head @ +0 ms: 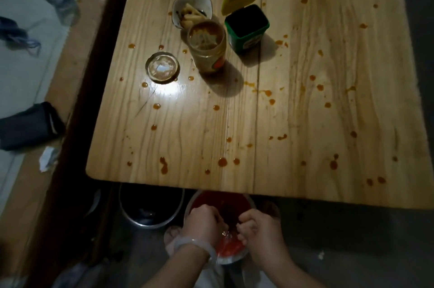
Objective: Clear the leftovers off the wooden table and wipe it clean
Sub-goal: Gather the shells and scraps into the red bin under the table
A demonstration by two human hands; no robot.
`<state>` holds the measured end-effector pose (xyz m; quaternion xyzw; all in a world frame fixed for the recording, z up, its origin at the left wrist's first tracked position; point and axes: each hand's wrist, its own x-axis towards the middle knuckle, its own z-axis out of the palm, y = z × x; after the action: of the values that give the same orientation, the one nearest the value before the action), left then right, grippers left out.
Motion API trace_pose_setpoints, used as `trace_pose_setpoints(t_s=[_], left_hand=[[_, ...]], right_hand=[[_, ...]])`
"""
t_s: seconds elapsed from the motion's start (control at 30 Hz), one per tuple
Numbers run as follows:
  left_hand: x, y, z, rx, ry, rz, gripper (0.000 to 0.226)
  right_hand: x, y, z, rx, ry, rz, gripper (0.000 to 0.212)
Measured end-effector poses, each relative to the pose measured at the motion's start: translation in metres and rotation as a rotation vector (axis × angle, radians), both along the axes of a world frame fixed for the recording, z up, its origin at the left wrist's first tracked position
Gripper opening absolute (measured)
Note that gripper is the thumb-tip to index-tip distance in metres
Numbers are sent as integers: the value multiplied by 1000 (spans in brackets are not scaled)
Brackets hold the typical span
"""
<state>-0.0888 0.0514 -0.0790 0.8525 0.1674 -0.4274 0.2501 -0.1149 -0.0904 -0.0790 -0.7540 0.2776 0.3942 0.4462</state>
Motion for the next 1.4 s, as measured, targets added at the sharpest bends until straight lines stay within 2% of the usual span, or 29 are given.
trace_pose_setpoints(t_s=[0.17, 0.33, 0.5, 0.57, 0.63, 0.77, 0.83, 0.93, 1.03, 1.17, 1.4], left_hand=[[-21, 4, -11, 64, 13, -9, 8], [-30, 10, -13, 54, 0, -43, 15], [-27, 13, -9, 49, -14, -15, 14], [-24, 11, -6, 34, -8, -18, 17], [-20, 9, 0, 18, -36, -10, 21], [-3, 8, 16, -27, -216, 2, 26], [11, 11, 26, -51, -314, 19, 19], [35, 18, 36, -102, -423, 61, 6], [62, 27, 41, -116, -516, 121, 14], [100, 40, 42, -39, -604, 152, 25], [155, 67, 37, 112, -634, 203, 42]], right_hand=[[-29, 8, -43, -39, 45, -135, 15], [-24, 19, -28, -58, 99, -130, 15], [-33, 17, -39, -52, 110, -129, 39], [-27, 18, -26, -43, 110, -87, 27], [-18, 18, -13, -31, 64, -27, 18], [6, 19, 10, -35, -73, 76, 18], [20, 22, 23, -21, -169, 97, 21], [42, 28, 38, 52, -225, 4, 23], [68, 33, 47, 61, -301, -36, 23], [103, 38, 49, 9, -428, -66, 20], [163, 41, 43, -20, -602, -115, 36]])
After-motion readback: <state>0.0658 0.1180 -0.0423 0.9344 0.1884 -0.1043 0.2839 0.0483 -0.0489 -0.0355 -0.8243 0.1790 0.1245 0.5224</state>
